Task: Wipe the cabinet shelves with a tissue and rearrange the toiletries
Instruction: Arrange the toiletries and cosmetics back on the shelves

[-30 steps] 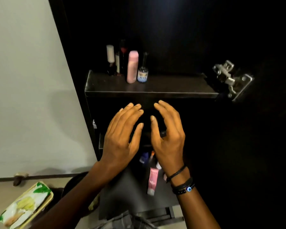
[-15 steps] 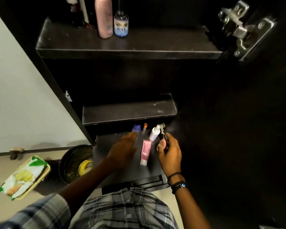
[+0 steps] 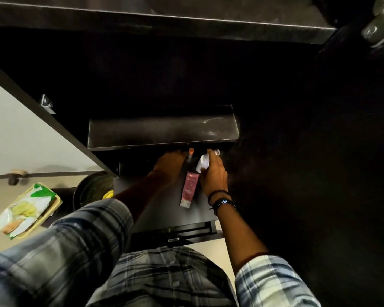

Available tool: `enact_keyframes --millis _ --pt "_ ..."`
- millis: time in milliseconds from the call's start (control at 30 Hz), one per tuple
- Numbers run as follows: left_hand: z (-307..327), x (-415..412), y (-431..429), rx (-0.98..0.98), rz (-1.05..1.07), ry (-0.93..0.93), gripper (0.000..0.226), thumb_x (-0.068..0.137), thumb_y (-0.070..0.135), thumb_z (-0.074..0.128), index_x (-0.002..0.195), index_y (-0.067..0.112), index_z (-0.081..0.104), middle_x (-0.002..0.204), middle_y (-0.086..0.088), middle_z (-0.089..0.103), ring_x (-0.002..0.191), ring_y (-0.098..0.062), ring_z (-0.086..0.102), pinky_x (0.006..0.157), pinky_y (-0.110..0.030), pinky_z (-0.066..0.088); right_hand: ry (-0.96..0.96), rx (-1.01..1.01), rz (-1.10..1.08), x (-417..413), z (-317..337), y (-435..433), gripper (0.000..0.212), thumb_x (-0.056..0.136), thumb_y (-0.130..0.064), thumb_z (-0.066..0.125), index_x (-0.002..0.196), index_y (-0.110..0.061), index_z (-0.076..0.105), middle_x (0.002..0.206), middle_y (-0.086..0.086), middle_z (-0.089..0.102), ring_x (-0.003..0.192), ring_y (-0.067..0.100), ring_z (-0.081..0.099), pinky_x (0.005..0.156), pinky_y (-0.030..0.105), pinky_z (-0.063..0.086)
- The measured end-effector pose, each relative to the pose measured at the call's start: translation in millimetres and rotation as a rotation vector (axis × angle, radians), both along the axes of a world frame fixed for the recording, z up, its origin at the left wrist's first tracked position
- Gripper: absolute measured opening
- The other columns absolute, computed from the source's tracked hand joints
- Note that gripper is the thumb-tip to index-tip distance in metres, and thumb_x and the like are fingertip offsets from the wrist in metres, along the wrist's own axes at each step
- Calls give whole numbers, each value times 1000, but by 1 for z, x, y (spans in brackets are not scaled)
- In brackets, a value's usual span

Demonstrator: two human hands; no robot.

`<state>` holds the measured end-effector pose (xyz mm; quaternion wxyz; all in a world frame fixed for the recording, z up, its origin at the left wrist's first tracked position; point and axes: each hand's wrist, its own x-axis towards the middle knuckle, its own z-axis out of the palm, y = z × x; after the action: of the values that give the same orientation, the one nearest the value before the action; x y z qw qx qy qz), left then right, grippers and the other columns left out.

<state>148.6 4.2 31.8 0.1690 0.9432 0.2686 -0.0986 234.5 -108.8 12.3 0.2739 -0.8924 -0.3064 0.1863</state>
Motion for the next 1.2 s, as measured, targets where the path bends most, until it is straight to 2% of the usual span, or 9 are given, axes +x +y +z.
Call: enact_keyframes --millis 133,300,467,567,667,833,967,1133,1200 --pt "-4 -3 4 9 44 36 37 95 9 43 131 13 46 133 -12 52 117 -31 54 97 -38 43 -48 14 -1 -1 -3 1 25 86 0 55 109 -7 46 113 15 58 96 36 60 79 42 51" --pt "-2 -19 1 12 67 2 46 89 5 51 133 13 42 134 -12 45 112 -33 56 92 -38 44 -101 -97 40 4 -8 2 17 88 -4 50 104 -3 51 101 20 64 94 41 59 75 40 44" --pt "25 -47 -15 -81 159 -297 53 87 9 59 135 11 39 135 -12 43 103 -33 59 84 -39 48 -35 -63 6 -2 -4 -7 13 84 -11 56 97 -9 54 92 17 66 90 40 61 68 32 38" --pt "49 -73 -22 -185 254 -496 48 87 17 61 131 14 42 128 -7 49 105 -23 57 86 -32 46 -47 34 -4 -17 12 -18 17 80 -11 62 96 -10 56 90 14 68 88 39 62 66 29 38" --pt "66 -92 -26 -185 242 -613 43 89 25 59 128 17 43 122 0 51 98 -9 54 85 -29 49 -69 143 -35 -31 41 -25 16 77 -16 68 89 -14 57 82 5 69 81 31 66 67 31 47" --pt "118 -123 -25 -195 282 -757 50 87 23 61 132 21 39 131 2 48 115 -15 52 101 -40 44 -102 383 -45 -65 118 -23 19 75 -23 72 82 -23 55 75 -6 67 70 13 67 64 38 56" --pt "162 -144 -16 -180 244 -923 56 85 27 65 133 24 36 124 5 54 110 -8 57 94 -36 51 -98 550 -64 -92 180 -10 27 74 -20 77 92 -23 56 80 -16 66 77 -9 64 66 17 54" --pt "228 -163 -10 -161 206 -1052 55 82 29 68 131 23 43 123 3 59 106 -9 61 89 -33 55 -24 824 -9 -122 248 3 38 74 -19 80 103 -20 55 86 -7 72 84 3 69 71 31 60" --pt "257 -168 -7 -118 179 -1087 55 81 29 70 130 21 46 123 3 59 105 -7 61 89 -28 54 -46 888 10 -127 277 7 39 73 -23 81 103 -21 56 88 -4 73 86 4 70 72 32 59"
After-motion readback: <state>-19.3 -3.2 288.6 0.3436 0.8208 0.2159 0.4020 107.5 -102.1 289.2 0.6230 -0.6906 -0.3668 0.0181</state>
